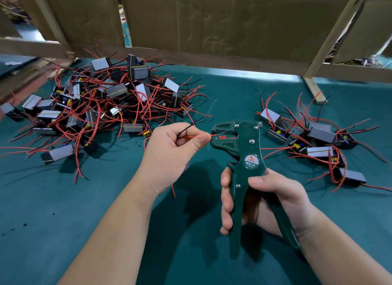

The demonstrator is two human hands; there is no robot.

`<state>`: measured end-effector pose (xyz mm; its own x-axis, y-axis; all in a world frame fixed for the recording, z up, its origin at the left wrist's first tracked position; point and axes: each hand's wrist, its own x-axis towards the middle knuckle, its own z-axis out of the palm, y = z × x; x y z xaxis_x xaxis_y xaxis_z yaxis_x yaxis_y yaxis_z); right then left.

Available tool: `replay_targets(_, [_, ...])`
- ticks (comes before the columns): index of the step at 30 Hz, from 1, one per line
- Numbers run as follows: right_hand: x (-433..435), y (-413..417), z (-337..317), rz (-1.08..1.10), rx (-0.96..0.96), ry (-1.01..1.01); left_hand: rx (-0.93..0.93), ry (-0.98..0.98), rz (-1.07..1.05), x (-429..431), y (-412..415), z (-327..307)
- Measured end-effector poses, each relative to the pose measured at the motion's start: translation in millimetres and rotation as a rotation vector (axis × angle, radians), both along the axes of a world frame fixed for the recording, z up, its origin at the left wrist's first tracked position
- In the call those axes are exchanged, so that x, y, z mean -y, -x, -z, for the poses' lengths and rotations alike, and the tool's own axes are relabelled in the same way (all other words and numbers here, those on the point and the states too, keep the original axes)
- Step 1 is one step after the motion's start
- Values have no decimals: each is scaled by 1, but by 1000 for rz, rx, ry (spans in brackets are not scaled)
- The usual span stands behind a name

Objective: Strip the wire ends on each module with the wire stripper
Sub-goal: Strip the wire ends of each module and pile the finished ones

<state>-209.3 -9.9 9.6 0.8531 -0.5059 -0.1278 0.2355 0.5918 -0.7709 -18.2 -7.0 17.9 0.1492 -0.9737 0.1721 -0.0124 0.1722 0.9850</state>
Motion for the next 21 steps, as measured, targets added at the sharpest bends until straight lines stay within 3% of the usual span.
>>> replay_targets(12, [0, 4, 5, 16, -193, 83, 110, -111, 84, 1, -21, 6])
replay_targets(21, [-4, -5, 0, 179, -216, 22, 107, -100, 85, 2, -19, 4])
